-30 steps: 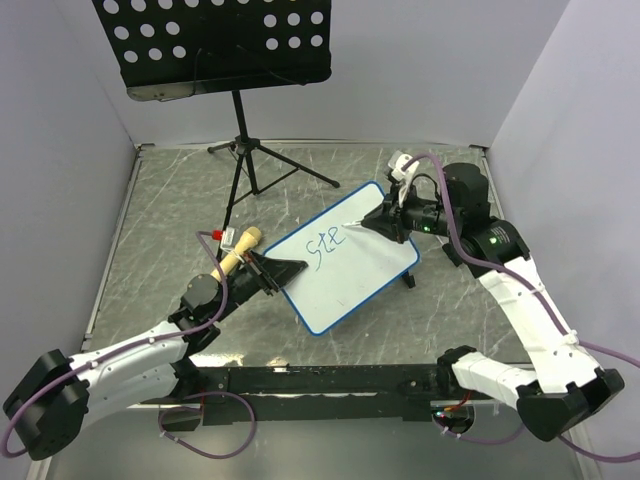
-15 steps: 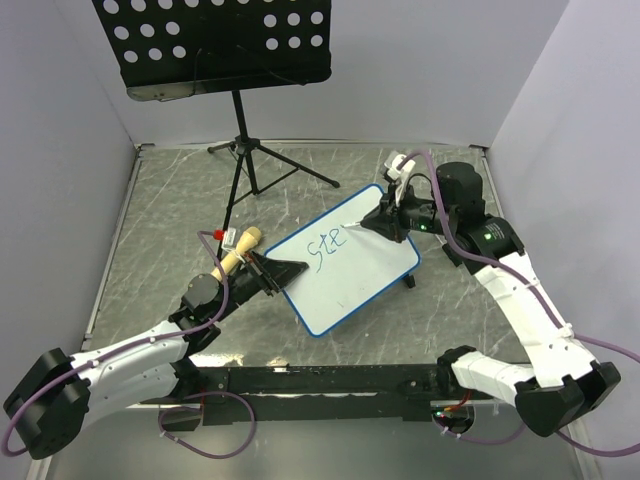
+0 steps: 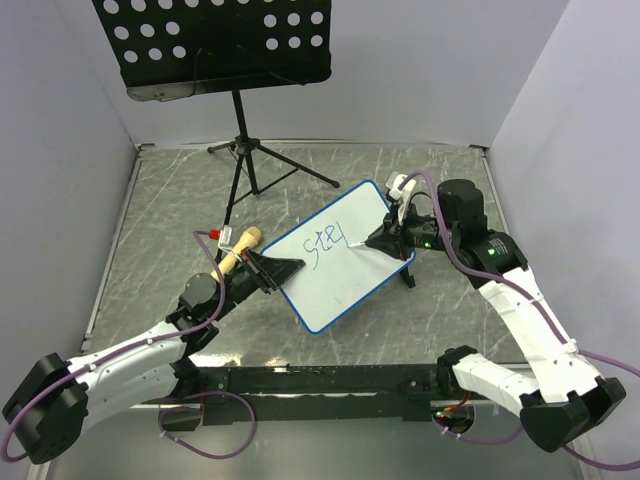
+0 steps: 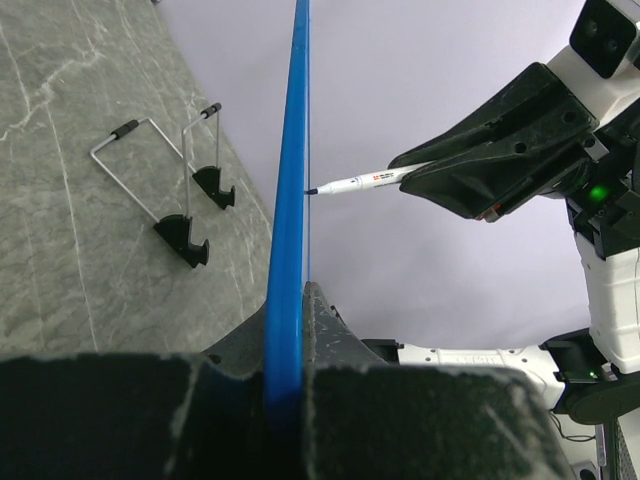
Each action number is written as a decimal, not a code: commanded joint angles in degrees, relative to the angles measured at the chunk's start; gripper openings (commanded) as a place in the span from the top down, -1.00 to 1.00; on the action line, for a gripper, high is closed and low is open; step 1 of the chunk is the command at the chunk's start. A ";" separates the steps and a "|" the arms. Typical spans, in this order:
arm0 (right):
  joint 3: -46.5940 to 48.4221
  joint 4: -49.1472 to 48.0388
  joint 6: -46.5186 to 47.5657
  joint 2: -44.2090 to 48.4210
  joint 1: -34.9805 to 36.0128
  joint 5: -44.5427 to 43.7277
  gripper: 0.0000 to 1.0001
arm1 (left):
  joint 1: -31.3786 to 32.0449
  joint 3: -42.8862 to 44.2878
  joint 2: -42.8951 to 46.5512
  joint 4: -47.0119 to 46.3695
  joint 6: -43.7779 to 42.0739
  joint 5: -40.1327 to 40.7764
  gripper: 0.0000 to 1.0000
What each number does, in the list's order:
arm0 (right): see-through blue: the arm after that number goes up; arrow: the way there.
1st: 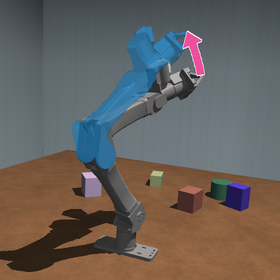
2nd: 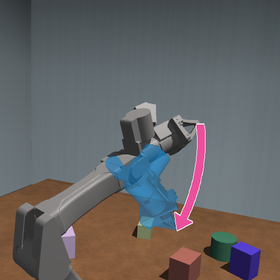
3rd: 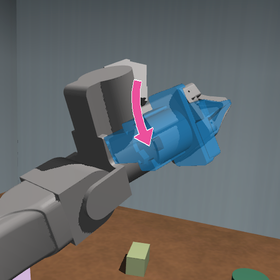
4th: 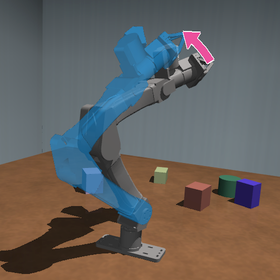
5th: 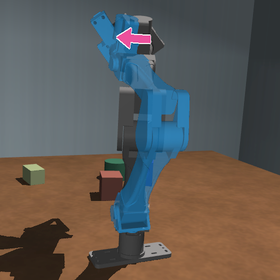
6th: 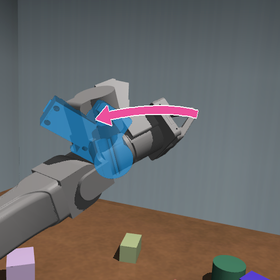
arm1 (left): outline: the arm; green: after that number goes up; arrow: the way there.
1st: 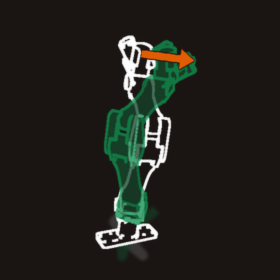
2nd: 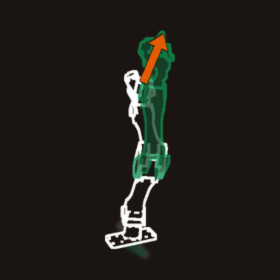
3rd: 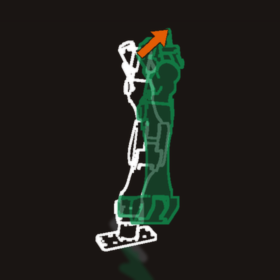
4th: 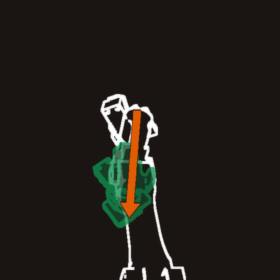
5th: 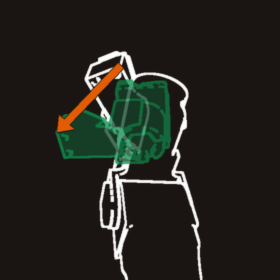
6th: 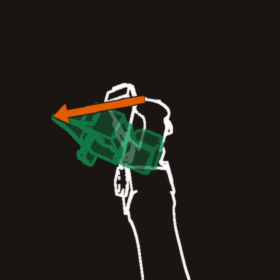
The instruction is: Write a sentence on the whiteboard
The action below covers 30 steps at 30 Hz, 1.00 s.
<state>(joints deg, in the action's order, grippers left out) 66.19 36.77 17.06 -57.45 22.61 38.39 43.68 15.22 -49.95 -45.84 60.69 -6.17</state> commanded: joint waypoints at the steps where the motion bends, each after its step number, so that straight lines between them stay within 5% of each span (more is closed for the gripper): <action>1: 1.65 -0.83 -0.09 0.33 -0.29 1.77 1.00 | -0.18 1.65 1.70 -10.67 1.63 -0.68 0.98; 13: 10.00 -3.46 -1.33 -5.83 -0.20 1.51 1.00 | -0.17 1.39 0.82 -11.55 1.98 -1.56 0.98; 30: 10.18 -7.33 -4.31 -7.50 -1.60 -3.32 1.00 | -0.18 1.21 -0.06 -12.96 2.24 -2.53 0.98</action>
<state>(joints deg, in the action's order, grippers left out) 74.04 32.99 14.11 -65.10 22.15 37.45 43.46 15.18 -51.18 -47.40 60.97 -7.20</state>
